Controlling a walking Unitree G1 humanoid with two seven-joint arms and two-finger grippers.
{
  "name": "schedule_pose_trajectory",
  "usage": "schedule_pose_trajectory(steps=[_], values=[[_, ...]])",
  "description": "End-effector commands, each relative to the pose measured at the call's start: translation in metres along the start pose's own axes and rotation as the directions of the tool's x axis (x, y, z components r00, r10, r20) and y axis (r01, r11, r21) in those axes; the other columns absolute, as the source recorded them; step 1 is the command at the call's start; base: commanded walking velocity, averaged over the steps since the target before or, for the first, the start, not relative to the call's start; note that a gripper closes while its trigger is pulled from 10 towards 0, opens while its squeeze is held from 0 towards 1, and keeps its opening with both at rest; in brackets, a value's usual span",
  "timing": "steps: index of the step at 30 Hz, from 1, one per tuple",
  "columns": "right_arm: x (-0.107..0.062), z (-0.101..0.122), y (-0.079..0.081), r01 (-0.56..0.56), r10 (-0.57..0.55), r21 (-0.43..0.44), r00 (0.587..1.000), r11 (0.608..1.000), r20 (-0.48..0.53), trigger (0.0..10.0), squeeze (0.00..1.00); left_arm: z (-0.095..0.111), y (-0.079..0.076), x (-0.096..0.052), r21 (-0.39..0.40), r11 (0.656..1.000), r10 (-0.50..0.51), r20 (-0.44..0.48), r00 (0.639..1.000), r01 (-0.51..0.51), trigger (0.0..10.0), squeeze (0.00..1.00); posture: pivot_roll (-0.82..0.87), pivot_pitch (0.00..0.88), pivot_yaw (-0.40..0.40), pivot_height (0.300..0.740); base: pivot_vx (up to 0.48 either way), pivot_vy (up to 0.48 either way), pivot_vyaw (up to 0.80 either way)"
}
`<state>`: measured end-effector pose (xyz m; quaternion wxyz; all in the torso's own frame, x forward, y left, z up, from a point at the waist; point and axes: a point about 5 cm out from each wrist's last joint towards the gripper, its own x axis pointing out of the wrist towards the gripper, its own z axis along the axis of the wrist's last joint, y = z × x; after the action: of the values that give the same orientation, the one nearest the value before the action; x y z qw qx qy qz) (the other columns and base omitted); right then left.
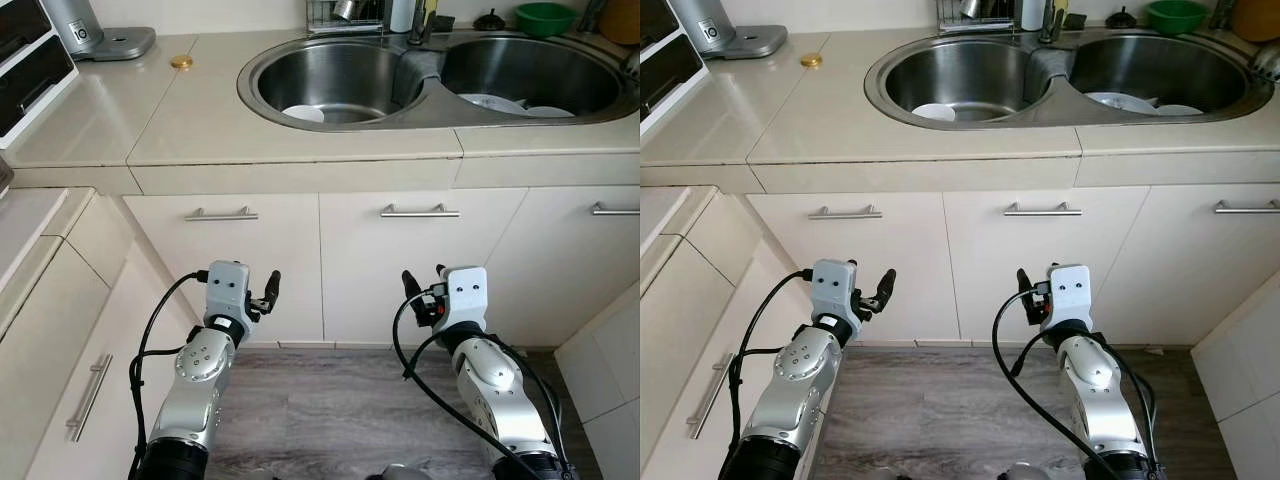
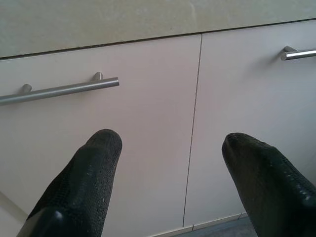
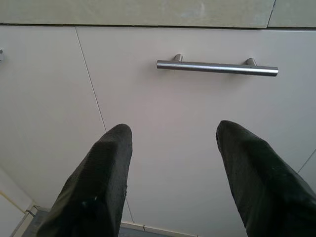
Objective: Kitchen organization
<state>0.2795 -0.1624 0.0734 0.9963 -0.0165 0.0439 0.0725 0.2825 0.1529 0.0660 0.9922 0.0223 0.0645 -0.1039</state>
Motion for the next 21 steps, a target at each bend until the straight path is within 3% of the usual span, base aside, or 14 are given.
schedule_pose_trajectory(steps=[1, 7, 13, 21], values=[[-0.0001, 0.0012, -0.0003, 0.001, -0.001, 0.015, 1.0, 1.0, 0.01, 10.0, 0.0, 0.0025, 0.0006, -0.0011, -0.005, 1.0, 0.006, 0.015, 1.0, -0.006, 10.0, 0.0, -0.1, 0.07, 0.047, 0.74, 0.0, 0.0, 0.0], [0.0007, 0.0031, -0.002, 0.003, -0.004, 0.022, 1.0, 1.0, 0.015, 10.0, 0.0, 0.0041, 0.0, -0.0001, -0.009, 1.0, 0.009, 0.017, 1.0, -0.009, 10.0, 0.0, -0.09, 0.086, 0.044, 0.74, 0.0, 0.0, 0.0], [0.0016, 0.0044, -0.0024, 0.004, -0.004, 0.026, 1.0, 1.0, 0.017, 10.0, 0.0, 0.0053, 0.0005, 0.0004, -0.006, 1.0, 0.013, 0.019, 1.0, -0.012, 10.0, 0.0, -0.09, 0.097, 0.046, 0.74, 0.0, 0.406, 0.0], [0.0029, 0.0056, -0.0024, 0.008, -0.008, 0.035, 1.0, 0.999, 0.021, 10.0, 0.0, 0.0074, 0.0017, 0.001, -0.004, 1.0, 0.015, 0.026, 1.0, -0.015, 10.0, 0.0, -0.09, 0.107, 0.046, 0.74, 0.0, 0.0, 0.0]])
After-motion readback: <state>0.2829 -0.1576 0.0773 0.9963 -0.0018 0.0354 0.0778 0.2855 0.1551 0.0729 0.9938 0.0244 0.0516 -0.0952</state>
